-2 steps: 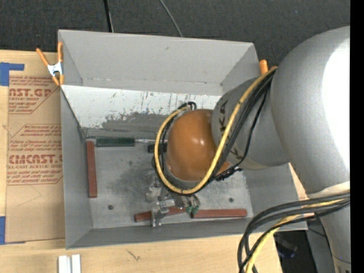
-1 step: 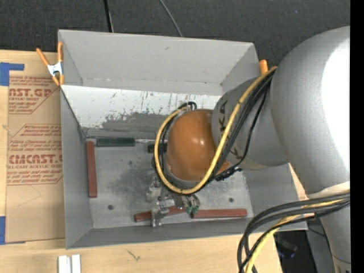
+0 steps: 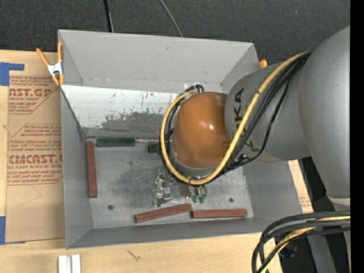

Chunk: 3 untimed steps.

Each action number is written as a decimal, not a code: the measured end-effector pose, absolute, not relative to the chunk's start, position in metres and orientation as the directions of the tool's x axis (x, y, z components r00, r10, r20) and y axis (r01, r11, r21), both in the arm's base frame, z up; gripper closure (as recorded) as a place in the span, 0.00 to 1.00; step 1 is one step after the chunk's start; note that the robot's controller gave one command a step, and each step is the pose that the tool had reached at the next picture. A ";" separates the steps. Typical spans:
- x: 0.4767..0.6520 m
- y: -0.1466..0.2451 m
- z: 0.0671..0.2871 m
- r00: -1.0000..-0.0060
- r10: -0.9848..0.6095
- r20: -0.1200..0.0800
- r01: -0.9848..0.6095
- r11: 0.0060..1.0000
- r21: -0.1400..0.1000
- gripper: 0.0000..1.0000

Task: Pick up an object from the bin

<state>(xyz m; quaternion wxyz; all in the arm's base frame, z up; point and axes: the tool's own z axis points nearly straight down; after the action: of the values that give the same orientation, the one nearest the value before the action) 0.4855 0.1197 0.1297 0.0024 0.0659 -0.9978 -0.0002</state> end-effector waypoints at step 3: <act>0.491 0.115 0.223 -0.996 -0.089 -0.010 -0.089 0.996 0.002 0.00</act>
Offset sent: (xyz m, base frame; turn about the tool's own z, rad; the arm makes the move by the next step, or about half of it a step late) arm 0.0000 0.0000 0.0000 0.0000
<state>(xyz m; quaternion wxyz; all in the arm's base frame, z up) 0.4915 0.1145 0.2234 -0.0048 0.0447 -0.9990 -0.0013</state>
